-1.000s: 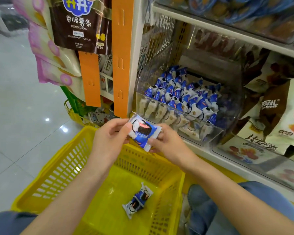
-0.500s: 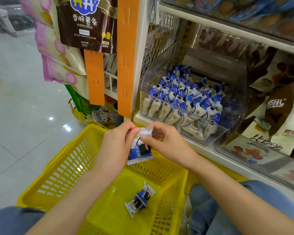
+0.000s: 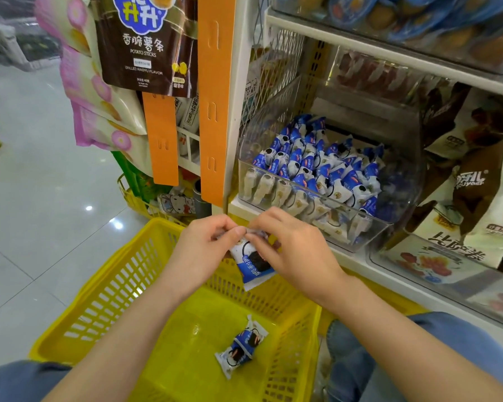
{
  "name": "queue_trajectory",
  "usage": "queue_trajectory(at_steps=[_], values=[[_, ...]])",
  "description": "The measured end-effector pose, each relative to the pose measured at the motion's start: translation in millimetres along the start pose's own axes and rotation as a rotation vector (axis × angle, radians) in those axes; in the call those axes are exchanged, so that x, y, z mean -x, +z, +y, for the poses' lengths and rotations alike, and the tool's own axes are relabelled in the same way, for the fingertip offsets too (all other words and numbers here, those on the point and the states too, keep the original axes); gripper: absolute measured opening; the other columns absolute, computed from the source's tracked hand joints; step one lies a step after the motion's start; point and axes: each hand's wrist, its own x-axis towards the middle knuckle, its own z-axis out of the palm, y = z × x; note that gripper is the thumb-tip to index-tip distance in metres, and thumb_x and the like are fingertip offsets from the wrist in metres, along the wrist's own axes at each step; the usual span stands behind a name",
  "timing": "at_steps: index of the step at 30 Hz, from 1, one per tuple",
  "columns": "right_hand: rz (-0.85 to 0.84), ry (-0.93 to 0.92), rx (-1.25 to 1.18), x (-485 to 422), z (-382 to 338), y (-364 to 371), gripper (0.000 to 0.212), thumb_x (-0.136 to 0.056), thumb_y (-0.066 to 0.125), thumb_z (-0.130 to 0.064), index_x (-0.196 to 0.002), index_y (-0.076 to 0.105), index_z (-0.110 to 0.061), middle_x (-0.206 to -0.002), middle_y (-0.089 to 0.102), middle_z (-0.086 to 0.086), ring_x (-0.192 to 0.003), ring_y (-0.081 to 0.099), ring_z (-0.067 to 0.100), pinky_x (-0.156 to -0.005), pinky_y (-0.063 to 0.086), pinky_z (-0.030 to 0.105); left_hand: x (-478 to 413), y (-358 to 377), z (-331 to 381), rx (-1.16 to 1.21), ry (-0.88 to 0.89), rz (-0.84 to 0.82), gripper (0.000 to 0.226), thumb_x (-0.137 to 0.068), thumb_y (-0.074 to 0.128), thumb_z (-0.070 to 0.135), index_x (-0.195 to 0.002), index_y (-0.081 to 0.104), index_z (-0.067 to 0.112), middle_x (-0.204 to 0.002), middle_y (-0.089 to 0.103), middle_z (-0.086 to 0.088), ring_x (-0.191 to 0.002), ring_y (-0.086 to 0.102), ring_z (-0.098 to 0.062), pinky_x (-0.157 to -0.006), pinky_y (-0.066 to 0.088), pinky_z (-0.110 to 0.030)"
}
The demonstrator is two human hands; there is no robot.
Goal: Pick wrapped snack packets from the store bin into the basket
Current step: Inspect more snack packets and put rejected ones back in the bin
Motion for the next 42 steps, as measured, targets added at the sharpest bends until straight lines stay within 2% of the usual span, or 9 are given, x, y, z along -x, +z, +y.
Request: queue_trajectory(at_steps=[3,8,12,16,19,23,27,37,42], values=[[0.076,-0.041,0.105,0.7,-0.8,-2.3,0.009,-0.089,0.059,-0.025,-0.087,0.063,-0.018,-0.080,0.058,-0.005,-0.071,0.053,0.009,-0.052,0.044,0.023,0.5,5.0,2.6,0.077,-0.049,-0.004,0.016,-0.091,0.056,0.020,-0.077,0.062,0.017,-0.083,0.068,-0.019,-0.084,0.064,-0.037,-0.079,0.054,-0.051],[0.214,0.207,-0.195,-2.3,2.2,-4.3,0.006,-0.092,0.055,-0.022,-0.090,0.059,-0.017,-0.082,0.060,-0.007,-0.075,0.058,0.005,-0.063,0.051,0.023,-0.4,9.2,-0.4,-0.017,-0.193,0.083,0.024,-0.097,0.042,0.034,-0.083,0.054,0.020,-0.080,0.063,-0.005,-0.070,0.062,-0.018,-0.069,0.053,-0.035],[0.200,0.134,-0.297,-1.6,2.5,-5.3,0.003,-0.088,0.060,-0.015,-0.090,0.063,-0.014,-0.091,0.062,-0.005,-0.086,0.059,0.004,-0.074,0.051,0.021,-1.1,7.2,10.7,0.396,-0.441,-0.069,0.049,-0.098,0.025,0.045,-0.087,0.062,0.014,-0.077,0.070,-0.008,-0.069,0.067,-0.021,-0.057,0.055,-0.025],[0.064,-0.023,-0.198,3.4,4.2,-2.8,0.008,-0.084,0.064,-0.015,-0.089,0.067,-0.009,-0.104,0.062,0.003,-0.098,0.059,0.014,-0.082,0.052,0.032,-1.3,3.1,8.4,0.591,-0.322,0.037,0.024,-0.096,0.047,0.027,-0.096,0.068,0.015,-0.089,0.074,-0.005,-0.081,0.070,-0.015,-0.068,0.055,-0.025],[-0.019,0.034,-0.287,5.3,2.0,-0.9,0.013,-0.087,0.061,-0.021,-0.099,0.065,-0.016,-0.108,0.058,-0.005,-0.102,0.054,0.002,-0.086,0.047,0.018,-1.8,4.7,6.8,0.520,-0.255,0.157,0.015,-0.093,0.052,0.014,-0.095,0.065,0.021,-0.083,0.074,0.004,-0.076,0.069,-0.007,-0.066,0.054,-0.022],[0.036,0.423,-0.598,0.9,0.0,0.8,0.023,-0.091,0.054,-0.027,-0.113,0.046,-0.031,-0.109,0.057,-0.013,-0.096,0.056,-0.007,-0.076,0.048,0.010,0.0,8.5,8.7,0.455,-0.176,0.130,0.020,-0.093,0.049,0.011,-0.097,0.061,0.027,-0.082,0.073,0.012,-0.079,0.069,-0.008,-0.073,0.054,-0.028],[-0.016,0.655,-0.931,-7.4,4.2,-0.6,0.019,-0.095,0.049,-0.019,-0.103,0.059,-0.007,-0.098,0.066,0.007,-0.074,0.063,0.002,-0.062,0.054,0.018,1.7,12.1,8.6,0.319,-0.047,0.035,0.024,-0.093,0.050,0.011,-0.100,0.058,0.033,-0.088,0.072,0.010,-0.080,0.066,-0.001,-0.069,0.053,-0.017],[-0.023,0.548,-0.774,-0.3,0.7,10.4,0.006,-0.091,0.055,-0.021,-0.089,0.054,-0.015,-0.087,0.066,0.010,-0.077,0.068,0.020,-0.062,0.058,0.030,5.8,19.6,-5.0,-0.284,0.251,0.236,0.025,-0.081,0.060,0.036,-0.103,0.046,0.035,-0.096,0.049,0.024,-0.092,0.047,0.016,-0.064,0.040,-0.001],[-0.013,0.423,-0.555,1.9,3.8,11.0,0.008,-0.091,0.055,-0.026,-0.085,0.052,-0.023,-0.082,0.066,0.002,-0.074,0.065,0.019,-0.065,0.056,0.041,2.9,16.4,-8.4,-0.270,0.229,0.190,0.015,-0.088,0.057,0.029,-0.102,0.053,0.031,-0.099,0.062,0.015,-0.087,0.061,0.001,-0.069,0.055,-0.023]])
